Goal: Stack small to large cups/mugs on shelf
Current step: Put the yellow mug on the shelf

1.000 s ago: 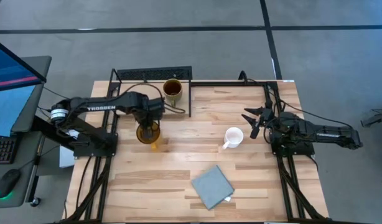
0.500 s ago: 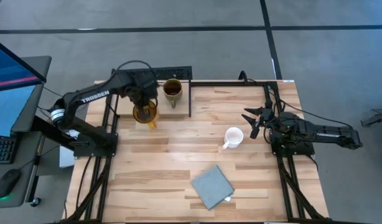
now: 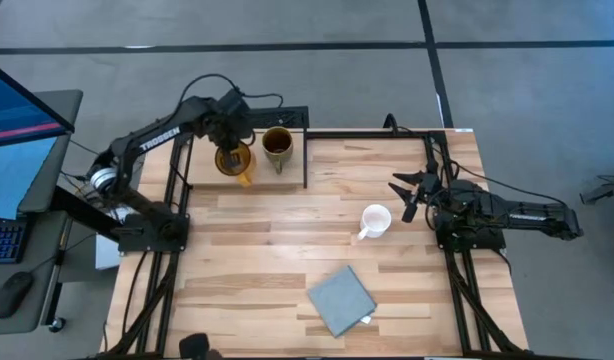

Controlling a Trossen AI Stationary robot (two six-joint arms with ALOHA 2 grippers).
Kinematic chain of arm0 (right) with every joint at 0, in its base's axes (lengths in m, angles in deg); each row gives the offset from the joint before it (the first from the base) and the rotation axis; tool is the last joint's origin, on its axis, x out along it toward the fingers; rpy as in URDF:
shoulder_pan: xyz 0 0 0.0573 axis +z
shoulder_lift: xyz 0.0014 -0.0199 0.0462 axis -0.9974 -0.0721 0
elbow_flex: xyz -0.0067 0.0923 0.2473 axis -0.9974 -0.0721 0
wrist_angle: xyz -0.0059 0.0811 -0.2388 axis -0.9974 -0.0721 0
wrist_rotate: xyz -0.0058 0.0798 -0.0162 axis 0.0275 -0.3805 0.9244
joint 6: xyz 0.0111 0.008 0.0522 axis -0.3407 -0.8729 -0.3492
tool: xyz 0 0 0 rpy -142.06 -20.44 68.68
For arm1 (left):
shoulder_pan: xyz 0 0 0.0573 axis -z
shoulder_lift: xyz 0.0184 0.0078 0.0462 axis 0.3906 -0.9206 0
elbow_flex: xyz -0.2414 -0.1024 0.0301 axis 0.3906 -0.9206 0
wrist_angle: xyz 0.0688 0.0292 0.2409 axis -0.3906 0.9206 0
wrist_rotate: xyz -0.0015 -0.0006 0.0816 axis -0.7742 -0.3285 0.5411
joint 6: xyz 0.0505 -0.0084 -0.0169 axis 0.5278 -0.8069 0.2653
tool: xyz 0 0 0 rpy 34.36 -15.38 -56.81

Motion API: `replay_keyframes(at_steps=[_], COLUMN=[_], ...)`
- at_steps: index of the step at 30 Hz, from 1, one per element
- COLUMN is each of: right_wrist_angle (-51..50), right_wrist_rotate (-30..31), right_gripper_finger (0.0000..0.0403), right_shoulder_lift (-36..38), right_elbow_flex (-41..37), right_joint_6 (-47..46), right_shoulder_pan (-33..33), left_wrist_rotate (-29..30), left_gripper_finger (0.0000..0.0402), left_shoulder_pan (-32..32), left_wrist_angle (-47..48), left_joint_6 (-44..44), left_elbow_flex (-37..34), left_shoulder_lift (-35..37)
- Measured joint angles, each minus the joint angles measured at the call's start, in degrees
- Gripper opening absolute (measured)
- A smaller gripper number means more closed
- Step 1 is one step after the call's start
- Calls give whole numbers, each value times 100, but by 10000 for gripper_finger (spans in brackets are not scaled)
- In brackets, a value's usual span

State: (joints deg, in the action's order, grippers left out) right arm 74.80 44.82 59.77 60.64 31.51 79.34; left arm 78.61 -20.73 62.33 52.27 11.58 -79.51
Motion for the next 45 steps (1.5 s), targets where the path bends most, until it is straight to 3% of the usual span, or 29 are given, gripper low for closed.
replay_keyframes(at_steps=[5,15,20,45], right_wrist_angle=[-1,-1,-1,48], right_wrist_rotate=[1,1,1,1], right_gripper_finger=[169,169,169,169], right_shoulder_lift=[-2,-1,-2,-2], right_elbow_flex=[0,0,0,0], right_joint_6=[0,-2,-2,-4], right_shoulder_pan=[0,-1,0,-2], left_wrist_rotate=[10,-13,-30,-64], left_gripper_finger=[7,7,7,7], left_shoulder_pan=[-252,-457,-455,-461], left_wrist_angle=[29,811,1174,788], left_joint_6=[302,767,921,1692], left_elbow_flex=[186,1544,1889,1857], left_shoulder_lift=[-513,-1619,-1943,-2277])
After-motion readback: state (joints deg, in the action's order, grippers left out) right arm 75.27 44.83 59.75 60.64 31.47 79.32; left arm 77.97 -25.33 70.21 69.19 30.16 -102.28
